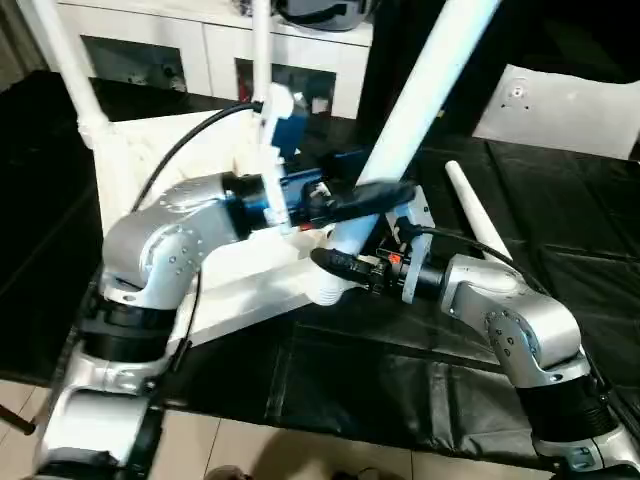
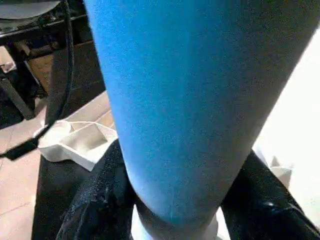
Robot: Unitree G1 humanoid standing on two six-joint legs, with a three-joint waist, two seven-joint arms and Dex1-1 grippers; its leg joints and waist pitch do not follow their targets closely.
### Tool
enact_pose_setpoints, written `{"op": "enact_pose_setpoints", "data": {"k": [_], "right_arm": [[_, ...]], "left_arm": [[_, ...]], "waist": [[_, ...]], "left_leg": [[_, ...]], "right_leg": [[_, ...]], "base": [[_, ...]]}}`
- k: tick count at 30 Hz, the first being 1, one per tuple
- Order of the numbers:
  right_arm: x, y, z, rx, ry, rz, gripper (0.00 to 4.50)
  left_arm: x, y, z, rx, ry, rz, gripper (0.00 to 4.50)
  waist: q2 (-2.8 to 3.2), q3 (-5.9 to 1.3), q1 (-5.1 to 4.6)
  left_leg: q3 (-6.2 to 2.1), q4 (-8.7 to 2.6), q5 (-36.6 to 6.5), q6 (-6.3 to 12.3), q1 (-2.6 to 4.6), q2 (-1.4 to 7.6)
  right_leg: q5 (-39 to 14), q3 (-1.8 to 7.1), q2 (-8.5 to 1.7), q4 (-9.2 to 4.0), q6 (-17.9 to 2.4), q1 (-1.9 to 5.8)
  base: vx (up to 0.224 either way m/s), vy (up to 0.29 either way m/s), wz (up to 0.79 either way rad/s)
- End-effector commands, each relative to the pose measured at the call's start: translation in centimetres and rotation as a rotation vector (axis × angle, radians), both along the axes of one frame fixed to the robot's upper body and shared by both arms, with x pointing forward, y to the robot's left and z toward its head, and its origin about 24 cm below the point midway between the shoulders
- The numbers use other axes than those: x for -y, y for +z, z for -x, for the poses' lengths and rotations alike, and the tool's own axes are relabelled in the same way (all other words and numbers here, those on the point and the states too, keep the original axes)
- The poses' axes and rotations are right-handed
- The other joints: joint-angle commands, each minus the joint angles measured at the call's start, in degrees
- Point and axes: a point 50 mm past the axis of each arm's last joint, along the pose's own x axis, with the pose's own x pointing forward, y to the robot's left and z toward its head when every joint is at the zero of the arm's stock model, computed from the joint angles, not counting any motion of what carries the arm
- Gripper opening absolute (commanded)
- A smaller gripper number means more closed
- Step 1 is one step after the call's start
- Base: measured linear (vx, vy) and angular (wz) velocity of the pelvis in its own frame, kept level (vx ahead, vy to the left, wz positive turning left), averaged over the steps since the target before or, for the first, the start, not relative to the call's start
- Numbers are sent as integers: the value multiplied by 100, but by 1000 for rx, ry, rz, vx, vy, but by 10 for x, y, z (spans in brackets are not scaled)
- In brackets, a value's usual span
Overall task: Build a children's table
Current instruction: Pick table leg
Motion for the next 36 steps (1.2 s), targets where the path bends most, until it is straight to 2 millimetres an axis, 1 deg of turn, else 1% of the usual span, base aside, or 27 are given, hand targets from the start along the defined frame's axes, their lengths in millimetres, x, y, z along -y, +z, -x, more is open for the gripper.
{"op": "enact_pose_setpoints", "data": {"k": [1,4,6,7,11,12,13,14,15,16,18,19,20,21,22,23,24,25,28,29,30,31,32,33,34,35,36], "right_arm": [[11,1,-5,10,-64,-21,188],[14,4,-6,12,-77,-54,188],[16,9,-6,14,-79,-101,188],[18,11,-4,20,-75,-125,188],[21,12,-3,28,-81,-126,188],[22,12,-4,29,-98,-123,188],[24,12,-6,31,-133,-118,188],[26,12,-7,35,-152,-111,188],[28,13,-9,41,-174,-100,188],[31,14,-10,47,-202,-92,188],[37,15,-14,70,-282,-52,188],[38,15,-15,78,-306,-36,188],[42,13,-16,102,-359,7,188],[44,13,-16,108,-382,17,188],[44,13,-16,108,-390,18,188],[46,12,-15,109,-419,28,188],[48,10,-14,115,-447,47,188],[52,6,-12,113,-513,64,188],[59,-1,-8,85,-670,76,188],[59,-4,-5,69,-709,73,188],[58,-6,-3,64,-725,83,188],[57,-10,0,55,-734,109,188],[56,-11,3,57,-731,118,188],[55,-12,5,61,-736,122,188],[55,-12,6,64,-747,118,188],[55,-12,8,83,-784,115,188],[55,-12,9,91,-810,115,188]], "left_arm": [[-1,0,1,37,-47,-12,412],[-8,2,-2,11,-46,70,444],[-18,5,-6,-66,-36,226,450],[-25,7,-9,-121,-38,356,450],[-29,7,-11,-154,1,473,450],[-30,4,-13,-153,38,461,450],[-29,-2,-15,-137,114,396,450],[-29,-5,-17,-126,156,349,450],[-28,-10,-19,-115,203,290,450],[-28,-17,-21,-104,270,206,450],[-34,-37,-26,-60,437,-1,450],[-36,-42,-26,-38,458,-62,450],[-39,-51,-23,-20,480,-132,450],[-39,-53,-23,-37,499,-134,450],[-39,-54,-22,-40,506,-136,450],[-39,-57,-21,-48,527,-149,450],[-38,-60,-19,-49,539,-167,450],[-37,-66,-15,-42,555,-205,450],[-35,-75,-6,-41,646,-194,450],[-35,-80,-2,-41,687,-212,450],[-35,-85,1,-41,718,-227,450],[-36,-91,5,-56,780,-236,450],[-37,-95,8,-58,812,-245,450],[-38,-98,10,-51,836,-257,450],[-39,-100,12,-42,845,-269,450],[-41,-104,17,-19,867,-294,450],[-42,-106,19,-18,880,-300,450]], "waist": [[123,-429,-1],[121,-426,1],[101,-434,8],[105,-436,24],[86,-434,31],[89,-435,35],[60,-428,24],[75,-413,18],[47,-413,14],[57,-410,15],[49,-410,-4],[63,-414,-12],[141,-418,-13],[167,-428,-39],[146,-444,-44],[150,-450,-53],[144,-444,-55],[125,-441,-57],[164,-427,-74],[181,-419,-95],[161,-410,-105],[154,-405,-119],[118,-387,-150],[141,-373,-151],[140,-368,-167],[80,-371,-174],[65,-362,-196]], "left_leg": [[-33,-408,-380,93,-16,285],[-28,-409,-389,86,-9,285],[-25,-401,-365,80,-18,293],[-11,-384,-353,88,-35,276],[-18,-394,-376,149,-27,291],[-20,-394,-368,158,-27,289],[-18,-404,-384,176,-21,297],[-23,-416,-412,178,-14,298],[-15,-414,-438,176,-5,290],[-18,-421,-441,170,2,290],[-38,-434,-376,137,-1,304],[-29,-428,-377,119,14,287],[-39,-430,-359,98,15,288],[-30,-419,-343,63,11,277],[-26,-407,-322,43,16,286],[-34,-410,-269,49,-5,291],[-42,-415,-299,59,4,309],[-34,-413,-303,77,-2,303],[-33,-426,-343,53,-17,313],[-31,-424,-488,32,-16,308],[-25,-430,-559,39,-21,298],[-20,-422,-644,55,-33,276],[-15,-425,-754,85,-29,263],[-10,-413,-883,119,-11,226],[-12,-410,-933,129,-14,216],[-17,-399,-949,148,-23,195],[-18,-406,-950,150,-29,198]], "right_leg": [[-1594,388,-576,-473,-529,416],[-1597,387,-577,-478,-559,407],[-1501,388,-594,-457,-650,421],[-1399,386,-596,-446,-765,429],[-1403,378,-586,-453,-774,430],[-1425,377,-588,-459,-765,431],[-1511,377,-582,-472,-713,420],[-1663,377,-576,-489,-603,411],[-1855,381,-581,-515,-484,408],[-1932,380,-573,-519,-420,399],[-1986,386,-552,-513,-185,383],[-2034,386,-556,-517,-107,375],[-1997,388,-561,-512,-119,373],[-1867,391,-551,-514,-158,378],[-1726,395,-554,-495,-225,384],[-1428,398,-544,-454,-372,399],[-1278,397,-545,-437,-496,389],[-1236,400,-549,-441,-539,393],[-1176,401,-555,-431,-671,397],[-1365,400,-558,-470,-642,398],[-1502,395,-557,-494,-604,402],[-1738,390,-538,-514,-485,402],[-2030,376,-516,-564,-347,384],[-2478,359,-519,-622,-149,358],[-2654,352,-512,-648,-42,344],[-2911,335,-512,-670,150,334],[-2988,331,-500,-693,214,312]], "base": [[0,0,0],[0,0,0],[0,0,0],[0,0,0],[0,0,0],[0,0,0],[0,0,0],[0,0,0],[0,0,0],[0,0,0],[0,0,0],[0,0,0],[0,0,0],[0,0,0],[0,0,0],[0,0,0],[0,0,0],[0,0,0],[0,0,0],[0,0,0],[0,0,0],[0,0,0],[0,0,0],[0,0,0],[0,0,0],[0,0,0],[0,0,0]]}}
